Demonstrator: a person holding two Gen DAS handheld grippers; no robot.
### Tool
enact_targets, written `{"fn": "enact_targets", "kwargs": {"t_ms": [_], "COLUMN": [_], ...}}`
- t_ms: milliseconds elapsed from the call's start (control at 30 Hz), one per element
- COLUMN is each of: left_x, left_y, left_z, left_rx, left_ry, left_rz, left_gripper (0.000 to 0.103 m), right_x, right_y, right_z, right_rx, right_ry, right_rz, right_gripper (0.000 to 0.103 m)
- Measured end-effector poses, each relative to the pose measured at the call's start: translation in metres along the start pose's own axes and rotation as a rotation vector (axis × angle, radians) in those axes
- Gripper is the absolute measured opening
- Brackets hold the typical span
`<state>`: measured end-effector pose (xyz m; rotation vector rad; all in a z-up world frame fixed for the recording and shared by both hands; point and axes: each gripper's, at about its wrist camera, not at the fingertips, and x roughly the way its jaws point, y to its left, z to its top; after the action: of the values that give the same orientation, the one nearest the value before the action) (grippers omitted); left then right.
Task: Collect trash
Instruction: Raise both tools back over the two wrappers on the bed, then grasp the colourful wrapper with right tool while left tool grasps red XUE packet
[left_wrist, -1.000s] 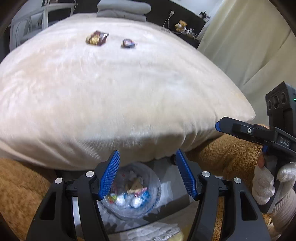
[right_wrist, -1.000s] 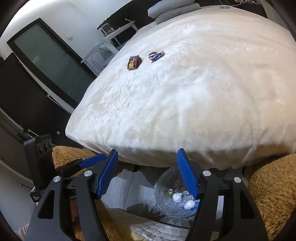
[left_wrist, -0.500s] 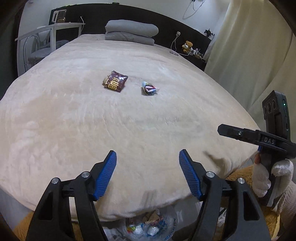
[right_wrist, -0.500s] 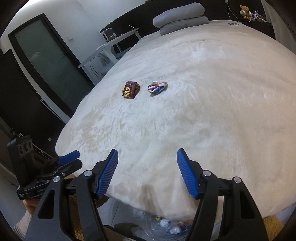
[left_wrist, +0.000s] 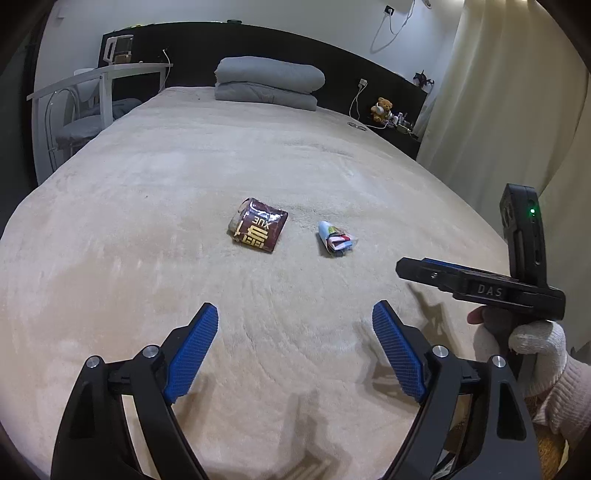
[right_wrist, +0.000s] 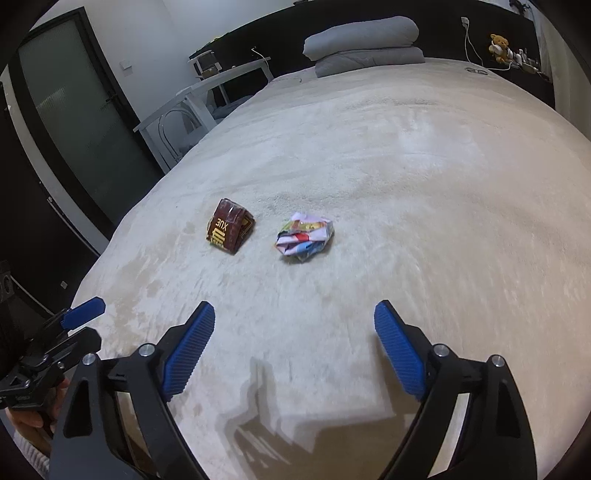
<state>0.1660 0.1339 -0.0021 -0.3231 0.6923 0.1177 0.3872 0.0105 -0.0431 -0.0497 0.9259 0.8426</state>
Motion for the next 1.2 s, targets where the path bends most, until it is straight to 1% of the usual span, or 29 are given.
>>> {"fn": "enact_targets", "kwargs": {"t_ms": [67,133,233,333,500,533,567,600,633,667,700,967,1200], "left_x": [0.004,0.009,0.018,0.025,0.038,0.04,0.042,0.044,0.046,0.047,0.048,0.056,0.064], "left_y": [0.004,0.009,0.016,0.024,0.036,0.038,0.04,0.042,0.044,0.046,0.048,0.052,0.047], "left_z": [0.005,0.009,0.014,0.019,0.024,0.025,0.025,0.026,0.026,0.027,0.027,0.03,0.035], "left_rx": [0.009,0.005,0.018,0.016,0.009,0.008,0.006,0.003,-0.002,-0.005,-0.007,-0.012,0.015], "left_ry": [-0.004,-0.002,0.009,0.014,0.022,0.022,0.022,0.024,0.027,0.029,0.03,0.032,0.021], "left_rz": [0.006,0.003,0.023,0.034,0.059,0.062,0.067,0.074,0.076,0.077,0.079,0.085,0.077], "left_gripper": [0.089,0.096,0.096,0.096,0.096,0.096,0.096,0.096,0.096,0.096,0.096,0.096,0.096], "right_x": [0.016,0.032,0.052,0.07,0.092,0.094,0.098,0.101,0.105,0.109,0.111,0.102,0.075], "right_y": [-0.001,-0.002,0.001,0.0,0.002,0.003,0.004,0.005,0.007,0.007,0.007,0.001,-0.002], "right_z": [0.009,0.016,0.023,0.03,0.039,0.04,0.042,0.043,0.045,0.046,0.046,0.05,0.048], "right_rx": [-0.002,-0.01,-0.049,-0.056,-0.08,-0.087,-0.092,-0.099,-0.107,-0.115,-0.122,-0.095,-0.056], "right_ry": [0.004,0.01,0.014,0.022,0.018,0.02,0.025,0.03,0.038,0.047,0.054,0.045,0.02], "right_rz": [-0.015,-0.027,-0.054,-0.076,-0.105,-0.108,-0.109,-0.115,-0.127,-0.134,-0.14,-0.111,-0.074], "right_gripper": [0.088,0.088,0.088,0.088,0.088,0.087,0.079,0.074,0.064,0.057,0.056,0.053,0.053]}}
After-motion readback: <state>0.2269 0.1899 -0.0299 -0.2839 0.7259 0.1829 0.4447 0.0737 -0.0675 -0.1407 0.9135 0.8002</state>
